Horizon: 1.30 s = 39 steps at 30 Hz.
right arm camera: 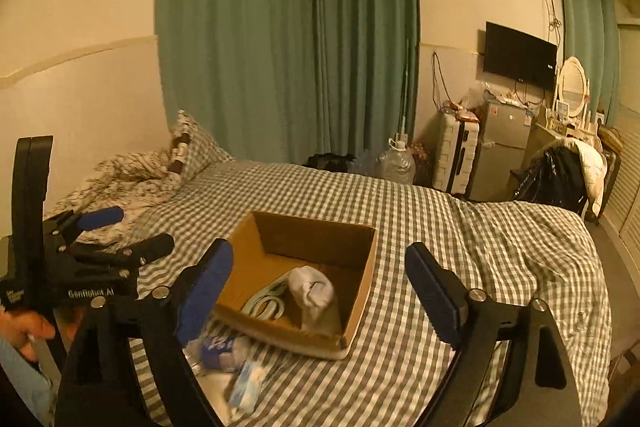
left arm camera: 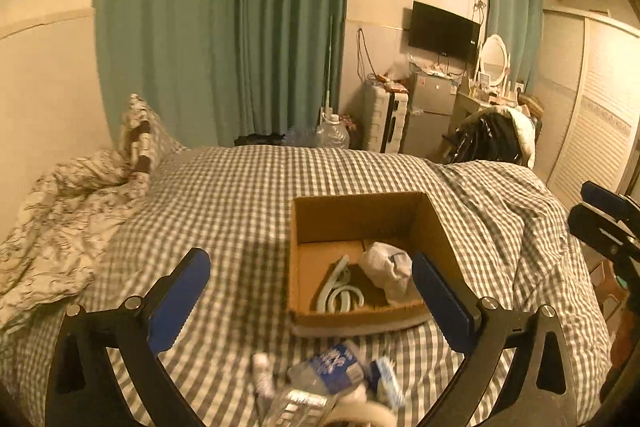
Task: Organize objects
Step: 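Carry the clip and sock over the cardboard box and release both, then grasp the tape roll with the right gripper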
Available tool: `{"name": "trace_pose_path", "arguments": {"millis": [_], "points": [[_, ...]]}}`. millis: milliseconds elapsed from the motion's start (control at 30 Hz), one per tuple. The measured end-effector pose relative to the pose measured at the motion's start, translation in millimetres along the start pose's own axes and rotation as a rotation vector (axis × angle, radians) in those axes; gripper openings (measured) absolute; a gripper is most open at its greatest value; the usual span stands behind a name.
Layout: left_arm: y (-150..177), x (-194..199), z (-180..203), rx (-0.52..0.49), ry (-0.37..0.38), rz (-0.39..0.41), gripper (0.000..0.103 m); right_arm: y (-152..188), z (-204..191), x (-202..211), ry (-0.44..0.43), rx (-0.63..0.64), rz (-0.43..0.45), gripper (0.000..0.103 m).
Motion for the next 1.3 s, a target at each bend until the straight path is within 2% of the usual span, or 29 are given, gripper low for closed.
{"name": "trace_pose_path", "arguments": {"millis": [200,400,567,667,833,1000,1100,1167,1233,1267,1300], "points": [[21.4,51.7,-17.8,-0.018,-0.034,0.025,0.103,3.7,-22.5,51.8,-0.004,0.037,0.02,0.093],[78.5,74.3,-29.5,-0.027,-0.095,0.004,0.103,46.2,-40.6,67.5,0.009,0.071,-0.034,0.093],[131.7,63.5,-35.3,-0.022,-0.143,-0.042,0.103,106.9,-53.3,50.4,-0.02,0.003,-0.127,0.093],[154.4,46.8,-33.6,-0.033,-0.134,-0.094,0.103,142.6,-57.7,30.2,-0.028,-0.033,-0.202,0.093],[179.5,27.9,-32.9,-0.104,-0.163,-0.135,0.103,196.7,-68.6,1.9,-0.049,-0.043,-0.334,0.093],[188.9,19.5,-36.6,-0.092,-0.149,-0.165,0.103,232.2,-83.8,-21.6,-0.091,-0.04,-0.419,0.092],[196.1,14.5,-40.9,-0.074,-0.147,-0.192,0.103,243.6,-90.7,-33.2,-0.115,-0.049,-0.455,0.078],[199.7,12.2,-42.8,-0.06,-0.145,-0.207,0.103,249.3,-94.2,-37.9,-0.128,-0.046,-0.476,0.065],[201.7,11.4,-43.2,-0.054,-0.142,-0.213,0.103,253.3,-96.5,-40.2,-0.13,-0.034,-0.49,0.042],[202.4,11.4,-42.7,-0.056,-0.14,-0.215,0.103,254.1,-97.6,-39.2,-0.134,-0.031,-0.493,0.034],[203.4,10.9,-42.0,-0.057,-0.135,-0.218,0.103,253.3,-98.3,-38.5,-0.138,-0.029,-0.491,0.03]]}}
Point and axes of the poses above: each gripper's, at about its wrist camera, not at the fingertips, and x roughly against the way its jaws point, z to its right, y to its underside, the point moved 7 cm from there along -x, roughly the way its jaws point, and after that the axes turned 12 degrees about z, right-handed, at the moved point
